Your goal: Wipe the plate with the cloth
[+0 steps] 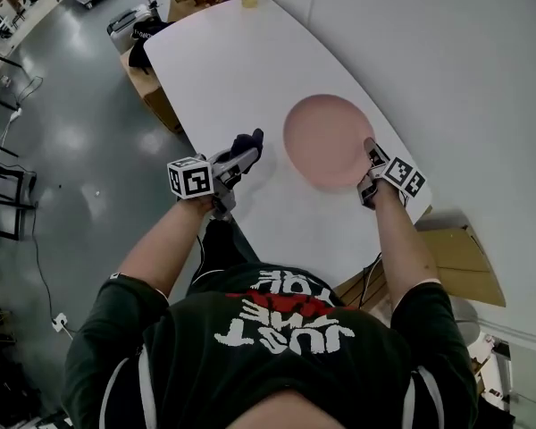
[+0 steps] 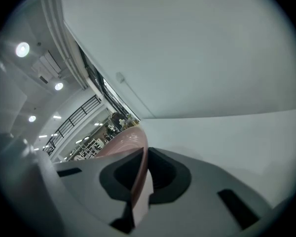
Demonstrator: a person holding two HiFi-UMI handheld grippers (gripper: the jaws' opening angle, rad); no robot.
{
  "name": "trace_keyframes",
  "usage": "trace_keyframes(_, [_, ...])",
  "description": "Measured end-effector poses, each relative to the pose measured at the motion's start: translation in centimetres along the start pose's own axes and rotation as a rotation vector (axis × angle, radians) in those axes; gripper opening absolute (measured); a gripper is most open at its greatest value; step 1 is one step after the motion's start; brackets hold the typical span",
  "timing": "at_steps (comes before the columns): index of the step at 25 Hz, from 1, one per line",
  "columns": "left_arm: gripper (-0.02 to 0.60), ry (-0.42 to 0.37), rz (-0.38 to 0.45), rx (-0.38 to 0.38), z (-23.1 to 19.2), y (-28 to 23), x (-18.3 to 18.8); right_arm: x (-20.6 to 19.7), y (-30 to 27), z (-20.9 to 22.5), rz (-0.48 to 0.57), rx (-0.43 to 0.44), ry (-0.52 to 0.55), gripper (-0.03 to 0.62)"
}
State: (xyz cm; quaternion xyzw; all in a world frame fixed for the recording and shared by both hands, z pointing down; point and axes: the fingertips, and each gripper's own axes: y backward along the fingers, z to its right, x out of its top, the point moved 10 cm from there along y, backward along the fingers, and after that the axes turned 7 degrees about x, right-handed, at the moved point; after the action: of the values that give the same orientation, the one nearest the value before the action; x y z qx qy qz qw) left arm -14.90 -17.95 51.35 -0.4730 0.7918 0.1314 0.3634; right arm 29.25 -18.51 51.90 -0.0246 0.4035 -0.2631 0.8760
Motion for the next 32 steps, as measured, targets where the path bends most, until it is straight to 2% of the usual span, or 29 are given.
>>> trace_keyframes(6, [0.066, -0.015, -0.007, 0.011, 0.2, 0.2, -0.2, -1.5, -0.3, 1.8, -0.035, -0.116, 0.028, 0.015])
trace_keyframes(12, [0.066, -0.007, -0.008, 0.022, -0.5, 0.2, -0.5, -2.5, -1.2, 2.9, -0.07, -0.186, 0.071, 0.015])
trace_keyframes(18, [0.066, -0.009, -0.022, 0.037, -0.7, 0.2, -0.6, -2.4, -3.0, 2.4, -0.218, -0.31, 0.204, 0.019])
trace_keyframes(20, [0.066, -0.009, -0.022, 0.047, -0.9, 0.2, -0.6, -2.2, -3.5, 2.6, -0.27, -0.325, 0.238, 0.048])
trace_keyframes(21, [0.066, -0.011, -0.02, 0.052, -0.9, 0.2, -0.6, -2.0, -3.6, 2.8, -0.28, -0.323, 0.243, 0.091])
trace_keyframes(23, [0.066, -0.018, -0.015, 0.06, -0.6, 0.2, -0.5, -1.1, -3.0, 3.1, -0.266, -0.308, 0.237, 0.134])
trace_keyframes(27, [0.066, -0.052, 0.004, 0.081, 0.7, 1.1, -0.2, 1.7, 1.3, 2.5, -0.174, -0.2, 0.258, 0.138])
trace_keyframes(32, [0.066, -0.116, 0.061, 0.115, 4.5, 3.9, -0.3, 3.7, 9.4, -1.3, -0.114, -0.011, 0.423, 0.136])
